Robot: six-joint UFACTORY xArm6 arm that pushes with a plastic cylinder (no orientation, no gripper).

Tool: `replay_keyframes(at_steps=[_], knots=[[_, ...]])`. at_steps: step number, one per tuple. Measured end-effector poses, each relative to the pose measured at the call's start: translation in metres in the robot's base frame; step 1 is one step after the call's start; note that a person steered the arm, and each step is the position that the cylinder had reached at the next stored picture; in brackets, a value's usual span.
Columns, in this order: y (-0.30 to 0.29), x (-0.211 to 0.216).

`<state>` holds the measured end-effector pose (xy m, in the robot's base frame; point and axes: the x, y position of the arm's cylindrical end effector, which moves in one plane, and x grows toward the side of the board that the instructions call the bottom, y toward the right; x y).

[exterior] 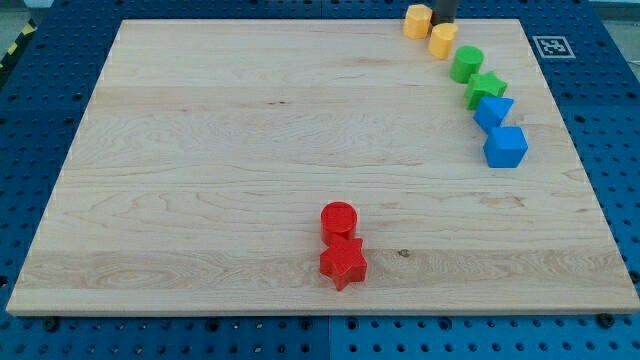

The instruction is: Move the hexagon to the bottom left corner

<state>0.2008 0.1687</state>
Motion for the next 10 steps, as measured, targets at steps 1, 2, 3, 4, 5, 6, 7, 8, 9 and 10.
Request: replay_keyframes(at_steps=[1,2,3,4,5,6,7,8,9,10], knots=[[-0.025,0.0],[-0.051,0.0],[-0.067,0.0],[-0.091,0.0],[-0.119,0.0],[-0.145,0.001],[-0.17,0.013],[-0.17,0.038],[-0.174,0.069],[-0.196,0.083]])
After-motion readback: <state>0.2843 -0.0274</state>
